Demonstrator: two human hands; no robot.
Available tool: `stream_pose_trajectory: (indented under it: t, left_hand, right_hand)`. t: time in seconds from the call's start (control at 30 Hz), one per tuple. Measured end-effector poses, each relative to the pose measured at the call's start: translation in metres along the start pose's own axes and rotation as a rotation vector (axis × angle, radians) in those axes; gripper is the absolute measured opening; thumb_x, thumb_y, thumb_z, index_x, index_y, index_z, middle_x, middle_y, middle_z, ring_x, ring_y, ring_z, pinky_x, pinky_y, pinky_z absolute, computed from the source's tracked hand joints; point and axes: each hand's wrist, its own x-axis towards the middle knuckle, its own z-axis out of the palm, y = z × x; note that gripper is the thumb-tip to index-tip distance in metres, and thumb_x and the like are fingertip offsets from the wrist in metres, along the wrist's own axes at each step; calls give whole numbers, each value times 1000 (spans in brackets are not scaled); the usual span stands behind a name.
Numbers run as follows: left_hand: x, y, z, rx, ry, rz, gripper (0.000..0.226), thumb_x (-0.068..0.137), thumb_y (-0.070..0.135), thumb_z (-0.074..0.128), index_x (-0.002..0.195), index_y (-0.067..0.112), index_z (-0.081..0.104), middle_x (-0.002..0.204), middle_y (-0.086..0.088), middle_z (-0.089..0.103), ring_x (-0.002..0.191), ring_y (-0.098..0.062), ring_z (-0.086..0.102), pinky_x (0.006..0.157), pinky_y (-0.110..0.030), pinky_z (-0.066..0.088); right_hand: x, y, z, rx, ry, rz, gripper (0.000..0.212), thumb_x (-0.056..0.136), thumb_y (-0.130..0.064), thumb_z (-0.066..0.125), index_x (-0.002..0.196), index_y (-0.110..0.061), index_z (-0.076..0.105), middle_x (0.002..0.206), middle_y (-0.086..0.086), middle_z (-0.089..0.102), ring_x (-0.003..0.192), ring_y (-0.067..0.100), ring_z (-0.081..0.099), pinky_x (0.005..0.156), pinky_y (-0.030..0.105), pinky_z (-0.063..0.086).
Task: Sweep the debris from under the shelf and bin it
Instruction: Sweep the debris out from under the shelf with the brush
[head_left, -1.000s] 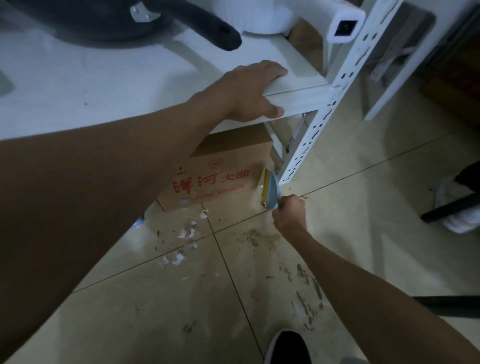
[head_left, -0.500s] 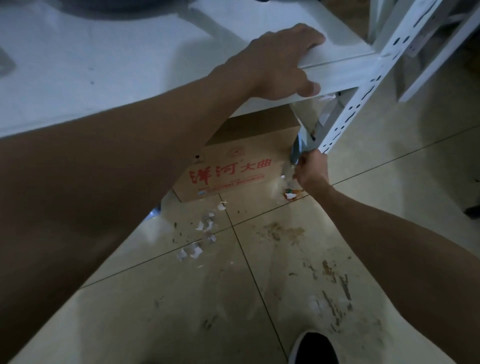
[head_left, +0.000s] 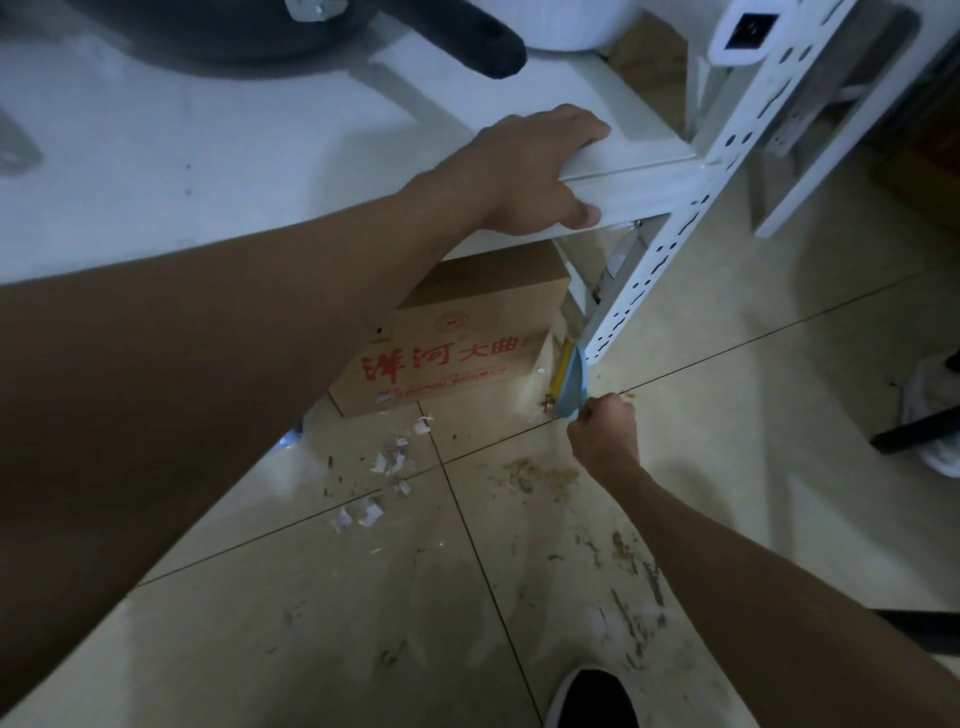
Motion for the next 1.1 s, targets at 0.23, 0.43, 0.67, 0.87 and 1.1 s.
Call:
stream_pose_trajectory:
  t: [0.23,0.43,0.67,0.87,1.1]
  left_hand:
    - [-2,2,0,5,10,4,77,85,54,61,150,24,31,154,9,33,133,-22,41,106,-38,33]
    - [1,-2,3,-1,25,8,79,85,55,60,150,23,30,155,9,32,135,-21,40,107,-36,32]
    - [5,-4,7,19,36,2,80,84,57,59,150,24,30,152,8,35,132,-21,41,103,-33,32]
    - [3,-2,5,-6,22,7,80,84,56,60,151,24,30,153,9,33,134,-22,41,106,-37,33]
    - [-1,2,2,-13,36,3,78,86,53,61,151,24,30,155,8,32,135,-22,40,107,-37,32]
  right_hand:
    - [-7,-6,-15,-26,137,-77,28,79,-15,44,81,4,65,78,28,63,73,42,56,60,31,34]
    - [35,-23,-26,-69,186,-192,22,82,-2,43,82,2,64,78,25,63,67,36,49,62,31,36]
    - [54,-22,-16,-180,57,-123,20,81,-4,52,94,3,66,97,26,62,84,37,55,69,30,42]
    - [7,-14,-12,-136,34,-137,18,79,-6,59,90,6,67,88,29,64,84,41,56,69,36,42]
    - [-5,-2,-22,-139,169,-106,21,85,-11,45,82,-1,63,78,25,63,68,40,51,59,32,35]
